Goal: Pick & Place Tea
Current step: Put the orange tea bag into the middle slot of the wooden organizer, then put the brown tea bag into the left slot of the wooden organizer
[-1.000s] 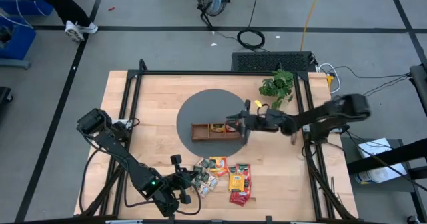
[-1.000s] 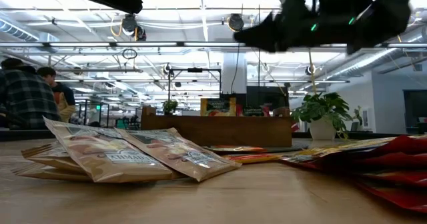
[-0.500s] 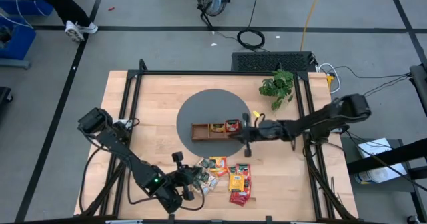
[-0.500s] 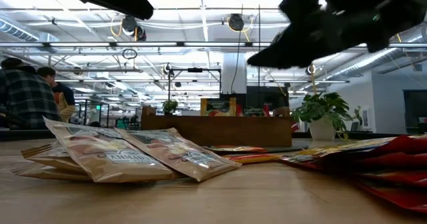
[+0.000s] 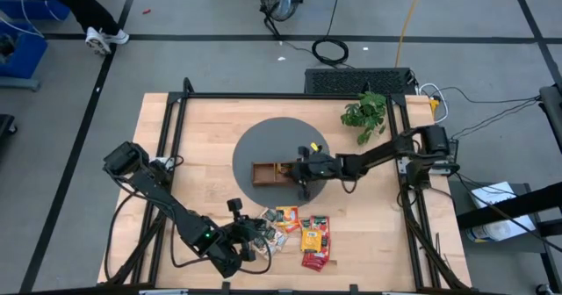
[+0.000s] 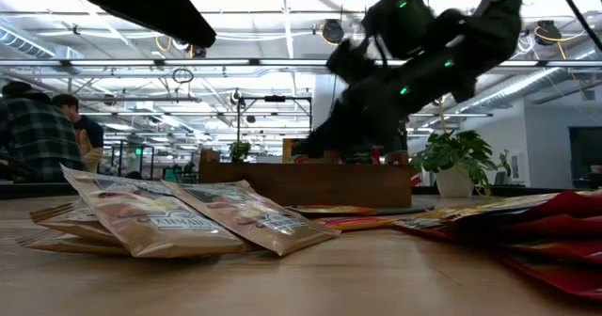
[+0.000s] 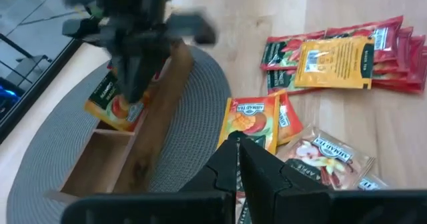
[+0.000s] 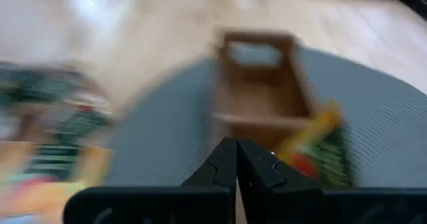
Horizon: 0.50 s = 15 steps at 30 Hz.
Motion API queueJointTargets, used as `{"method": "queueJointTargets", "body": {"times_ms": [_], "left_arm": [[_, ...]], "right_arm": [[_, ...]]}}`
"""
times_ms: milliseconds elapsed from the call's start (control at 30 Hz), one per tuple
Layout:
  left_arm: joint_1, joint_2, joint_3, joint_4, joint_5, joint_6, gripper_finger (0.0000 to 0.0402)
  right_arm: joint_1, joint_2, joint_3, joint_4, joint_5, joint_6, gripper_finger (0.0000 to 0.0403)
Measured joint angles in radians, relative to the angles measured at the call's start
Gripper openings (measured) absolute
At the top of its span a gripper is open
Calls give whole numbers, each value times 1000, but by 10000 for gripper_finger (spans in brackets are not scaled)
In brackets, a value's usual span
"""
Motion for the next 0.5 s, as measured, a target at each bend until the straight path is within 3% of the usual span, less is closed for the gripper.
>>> {"method": "queueJointTargets", "body": {"times_ms": [333,400,500], "left_arm": [[-2,0,-1,8,3,-4,26],[-2,0,-1,8,3,-8,26],[-2,0,-1,9,45,-27,26]], "right_arm": [[24,-50,29,-48,132,-88,0],[45,-76,29,-56,122,-95,0],[105,-124,29,-96,27,-90,0]]}}
